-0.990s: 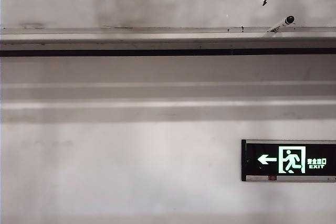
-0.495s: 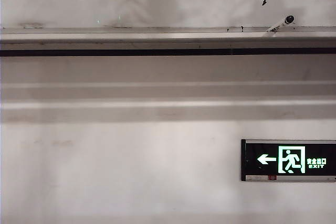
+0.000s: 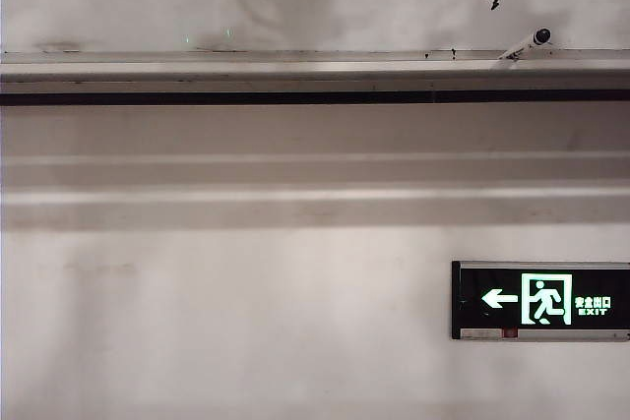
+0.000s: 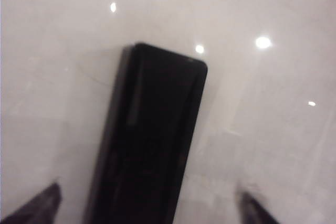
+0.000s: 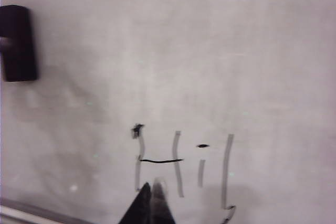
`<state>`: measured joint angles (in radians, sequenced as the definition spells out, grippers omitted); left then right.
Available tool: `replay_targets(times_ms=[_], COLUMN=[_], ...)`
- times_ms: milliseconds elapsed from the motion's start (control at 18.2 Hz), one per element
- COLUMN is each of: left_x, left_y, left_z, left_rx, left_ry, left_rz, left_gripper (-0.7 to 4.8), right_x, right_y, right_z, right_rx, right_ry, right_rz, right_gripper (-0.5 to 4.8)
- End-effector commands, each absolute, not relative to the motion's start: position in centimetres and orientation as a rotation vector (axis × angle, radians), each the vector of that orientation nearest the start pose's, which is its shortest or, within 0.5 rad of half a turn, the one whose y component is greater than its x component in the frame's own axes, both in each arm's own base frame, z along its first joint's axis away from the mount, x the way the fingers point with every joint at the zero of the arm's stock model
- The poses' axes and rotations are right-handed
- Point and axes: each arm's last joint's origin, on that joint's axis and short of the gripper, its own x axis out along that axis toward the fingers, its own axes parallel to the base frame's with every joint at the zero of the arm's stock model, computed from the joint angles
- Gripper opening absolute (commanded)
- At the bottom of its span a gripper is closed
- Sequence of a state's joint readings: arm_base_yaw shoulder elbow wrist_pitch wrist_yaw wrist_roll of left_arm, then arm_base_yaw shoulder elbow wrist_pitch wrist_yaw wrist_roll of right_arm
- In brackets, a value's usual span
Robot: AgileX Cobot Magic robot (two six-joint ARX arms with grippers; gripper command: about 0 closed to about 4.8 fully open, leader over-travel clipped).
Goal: Wipe the whiteboard clean using the black magnetic whiteboard eraser attached to the whiteboard.
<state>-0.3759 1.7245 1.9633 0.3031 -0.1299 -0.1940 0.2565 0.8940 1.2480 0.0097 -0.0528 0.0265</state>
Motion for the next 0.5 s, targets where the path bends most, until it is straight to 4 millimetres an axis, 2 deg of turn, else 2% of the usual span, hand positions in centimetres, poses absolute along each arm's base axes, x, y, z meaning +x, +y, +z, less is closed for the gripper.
replay_targets(times_ms=[55,275,440,495], left_x=[36.3,38.4,39.2,39.3], left_y=[-14.0,-14.6,-14.9,-15.0], left_z=[52.9,52.4,51.6,51.4], left_rx=[-0.305,-0.309,-0.298,-0.296], left_ry=[-0.531,-0.532,-0.504,-0.498], left_rz=[-0.278,-0.231,-0.201,-0.201], left_gripper=[4.79,4.79,4.79,4.44], right_x=[14.6,14.6,14.6,14.6], right_y=[4.2,4.2,4.2,4.2], right_z=[48.8,48.8,48.8,48.8], right_rx=[0.066,0.063,0.063,0.063], right_ry=[-0.382,-0.382,-0.383,-0.383], right_rz=[0.324,0.341,0.340,0.340], right_gripper=[-0.06,-0.06,-0.06,-0.06])
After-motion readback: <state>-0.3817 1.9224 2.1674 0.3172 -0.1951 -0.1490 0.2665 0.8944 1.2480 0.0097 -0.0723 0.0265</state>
